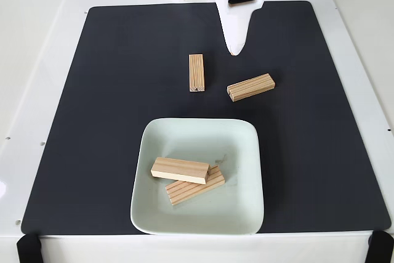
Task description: Pick up the wooden block and place them on the plate.
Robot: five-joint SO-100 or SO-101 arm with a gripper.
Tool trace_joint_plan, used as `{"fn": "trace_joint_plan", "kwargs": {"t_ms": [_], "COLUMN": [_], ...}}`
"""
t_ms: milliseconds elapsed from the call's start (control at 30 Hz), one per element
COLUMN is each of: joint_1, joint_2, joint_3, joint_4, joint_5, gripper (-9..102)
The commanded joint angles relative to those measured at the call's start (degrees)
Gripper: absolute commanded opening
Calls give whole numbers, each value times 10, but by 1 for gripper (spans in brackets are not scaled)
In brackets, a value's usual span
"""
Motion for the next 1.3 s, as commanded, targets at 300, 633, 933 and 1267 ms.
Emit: {"fn": "trace_joint_plan", "kwargs": {"t_ms": [300,633,933,1267], "joint_1": [-17,-34,-56,-51], "joint_2": [-105,-155,-163,-198], "joint_3": [-76,-90,-88,-91], "joint_4": [3,3,3,2], "joint_5": [-7,-11,-8,-8], "gripper": [20,20,20,20]}}
